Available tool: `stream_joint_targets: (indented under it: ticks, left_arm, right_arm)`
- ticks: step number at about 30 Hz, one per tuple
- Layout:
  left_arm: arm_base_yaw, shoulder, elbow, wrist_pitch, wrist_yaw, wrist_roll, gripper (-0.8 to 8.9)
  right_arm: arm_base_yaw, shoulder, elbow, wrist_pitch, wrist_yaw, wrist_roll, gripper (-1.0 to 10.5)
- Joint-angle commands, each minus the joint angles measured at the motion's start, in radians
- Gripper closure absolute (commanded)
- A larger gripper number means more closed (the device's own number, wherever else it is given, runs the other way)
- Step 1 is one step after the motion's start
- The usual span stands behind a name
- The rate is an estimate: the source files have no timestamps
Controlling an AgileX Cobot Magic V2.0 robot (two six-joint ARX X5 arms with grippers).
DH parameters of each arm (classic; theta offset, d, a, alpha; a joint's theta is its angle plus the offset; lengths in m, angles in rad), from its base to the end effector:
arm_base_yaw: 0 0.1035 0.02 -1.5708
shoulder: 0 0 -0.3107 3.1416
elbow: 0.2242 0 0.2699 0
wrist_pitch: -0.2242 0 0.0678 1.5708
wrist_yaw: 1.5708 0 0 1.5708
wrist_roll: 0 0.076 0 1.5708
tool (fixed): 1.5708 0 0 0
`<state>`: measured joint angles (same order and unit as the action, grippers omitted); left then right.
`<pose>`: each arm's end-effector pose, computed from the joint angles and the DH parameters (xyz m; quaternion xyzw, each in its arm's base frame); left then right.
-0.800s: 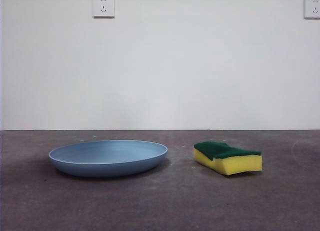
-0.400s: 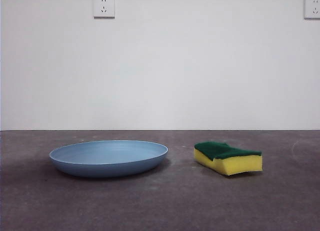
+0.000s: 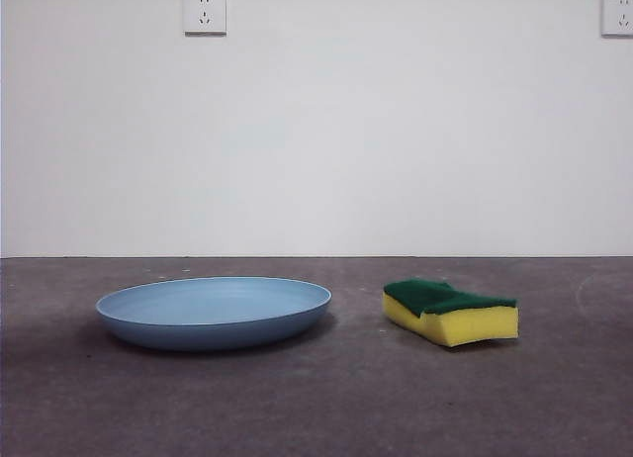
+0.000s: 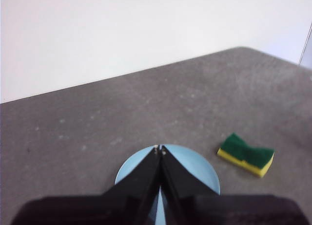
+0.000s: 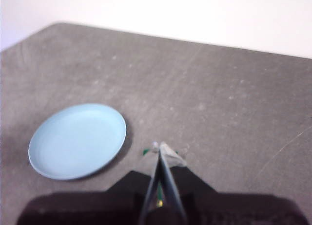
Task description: Pick up the plate,pick up the cloth,clean the plate with the cloth
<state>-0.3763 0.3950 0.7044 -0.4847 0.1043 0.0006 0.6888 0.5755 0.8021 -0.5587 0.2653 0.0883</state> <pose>0.0964 -0.0466 0.3353 0.0122 0.0867 -0.2371 0.9675 0.1174 0.0709 0.3442 -0.0333 0.1558 0.2006 0.9666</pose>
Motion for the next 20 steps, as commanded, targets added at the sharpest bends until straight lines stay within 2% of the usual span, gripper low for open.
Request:
stream_joint_targets:
  ticks: [1, 16, 20]
  left_arm:
    - [-0.004, -0.003, -0.003, 0.011, 0.003, -0.042, 8.17]
    - [-0.004, 0.009, -0.003, -0.034, 0.003, -0.042, 8.17]
    - [-0.003, 0.008, -0.005, -0.039, 0.000, 0.046, 8.17]
  right_arm:
    - [0.000, 0.004, -0.005, 0.003, 0.004, 0.027, 9.5]
    - [0.000, 0.006, -0.005, 0.003, 0.000, 0.027, 9.5]
    - [0.000, 0.006, -0.005, 0.003, 0.000, 0.027, 9.5]
